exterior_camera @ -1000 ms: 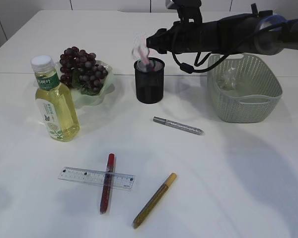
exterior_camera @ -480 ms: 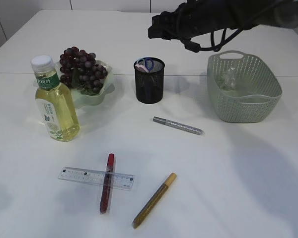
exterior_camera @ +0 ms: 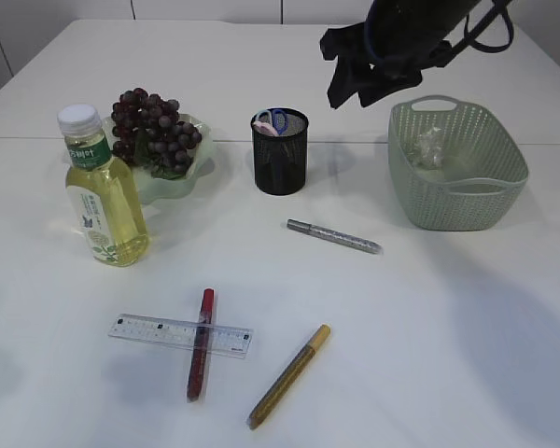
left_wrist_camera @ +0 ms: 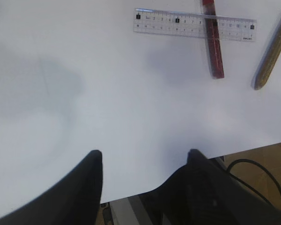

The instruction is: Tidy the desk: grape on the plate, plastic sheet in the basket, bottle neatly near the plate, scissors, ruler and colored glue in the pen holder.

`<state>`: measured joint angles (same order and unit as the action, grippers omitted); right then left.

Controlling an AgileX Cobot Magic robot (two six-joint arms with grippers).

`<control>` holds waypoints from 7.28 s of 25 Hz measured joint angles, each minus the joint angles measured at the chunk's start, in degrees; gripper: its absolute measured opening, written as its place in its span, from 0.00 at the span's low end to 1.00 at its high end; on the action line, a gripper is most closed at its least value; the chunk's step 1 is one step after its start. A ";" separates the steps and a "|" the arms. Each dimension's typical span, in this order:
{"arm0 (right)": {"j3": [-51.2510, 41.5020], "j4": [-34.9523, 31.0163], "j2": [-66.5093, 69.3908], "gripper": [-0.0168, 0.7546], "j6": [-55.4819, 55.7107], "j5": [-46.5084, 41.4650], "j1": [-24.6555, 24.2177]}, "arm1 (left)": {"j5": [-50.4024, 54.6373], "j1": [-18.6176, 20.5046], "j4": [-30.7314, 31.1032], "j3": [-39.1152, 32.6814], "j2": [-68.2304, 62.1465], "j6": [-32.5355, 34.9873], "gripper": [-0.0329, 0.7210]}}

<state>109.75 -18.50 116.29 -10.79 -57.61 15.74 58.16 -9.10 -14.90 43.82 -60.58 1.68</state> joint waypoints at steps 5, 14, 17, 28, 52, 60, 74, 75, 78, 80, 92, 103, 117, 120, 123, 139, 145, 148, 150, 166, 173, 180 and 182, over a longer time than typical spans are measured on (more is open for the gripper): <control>-2.44 1.94 -3.12 0.50 1.77 -4.67 1.59 | 0.00 0.00 0.00 0.00 0.00 0.00 0.59; -13.34 5.68 -9.82 0.50 2.98 -5.33 6.78 | 0.00 0.00 0.00 0.00 0.00 0.00 0.59; -16.04 6.12 -11.20 0.50 3.47 -5.46 8.75 | 0.00 0.00 0.00 0.00 0.00 0.00 0.59; -19.89 6.95 -11.86 0.50 4.92 -8.43 12.24 | 0.00 0.00 0.00 0.00 0.00 0.00 0.59; -33.96 13.92 -21.55 0.50 1.82 -11.61 11.87 | -2.96 0.00 -2.15 0.00 0.00 6.37 0.59; -38.56 8.66 -21.60 0.50 0.00 -11.21 6.05 | -1.90 -0.15 -6.75 0.43 -0.10 16.00 0.59; -39.11 6.19 -21.60 0.49 -0.33 -8.84 5.42 | -1.98 -19.59 1.19 17.69 -17.93 29.32 0.57; -39.11 6.19 -21.60 0.49 -0.33 -8.84 5.42 | -2.26 -20.41 1.77 18.46 -19.82 30.77 0.57; -39.11 6.15 -21.60 0.49 -0.33 -8.49 5.42 | -3.96 -21.49 2.63 19.57 -25.06 36.31 0.57; -39.11 6.15 -21.60 0.50 -0.33 -7.87 5.42 | -5.18 -21.57 2.63 19.57 -28.08 41.23 0.57; -39.11 5.93 -21.60 0.49 -0.33 -6.37 5.42 | -16.44 -21.57 -5.94 19.69 -36.34 81.15 0.57; -39.11 5.66 -21.60 0.49 -0.39 -6.28 5.42 | -19.80 -21.57 -12.76 19.78 -43.11 90.67 0.57; -39.11 5.66 -21.60 0.49 -0.46 -5.82 5.42 | -21.92 -21.57 -14.83 19.78 -47.86 90.79 0.65; -39.11 5.66 -21.60 0.49 -0.46 -5.70 5.42 | -22.92 -21.57 -14.96 19.82 -47.86 90.79 0.65; -39.11 5.66 -21.60 0.49 -0.52 -5.70 5.42 | -23.02 -21.57 -15.18 19.91 -47.86 90.79 0.65; -39.11 5.66 -21.60 0.49 -0.60 -5.24 5.42 | -23.31 -21.57 -15.74 19.91 -49.97 90.79 0.66; -39.11 5.66 -21.60 0.49 -0.60 -5.14 5.42 | -24.08 -21.57 -17.26 19.91 -51.57 90.79 0.66; -39.11 5.66 -21.60 0.49 -0.60 -5.14 5.42 | -24.45 -22.04 -17.30 19.91 -52.57 90.79 0.66; -39.11 5.66 -21.60 0.49 -0.60 -5.14 5.42 | -24.67 -22.38 -17.55 19.91 -52.91 90.79 0.66; -39.11 5.66 -21.60 0.49 -0.66 -5.14 5.42 | -26.31 -22.51 -17.53 19.91 -55.28 90.79 0.60; -39.11 5.66 -21.60 0.49 -0.66 -5.14 5.42 | -26.59 -22.51 -17.53 19.91 -55.28 90.79 0.41; -39.11 5.66 -21.60 0.49 -0.66 -5.14 5.42 | -26.63 -22.51 -17.53 19.96 -55.39 90.79 0.40; -39.11 5.66 -21.60 0.49 -0.66 -5.14 5.42 | -26.72 -22.51 -17.53 19.96 -55.39 90.79 0.40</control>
<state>70.64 -12.84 94.69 -11.45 -62.76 21.16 31.43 -31.61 -32.44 63.78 -115.97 92.47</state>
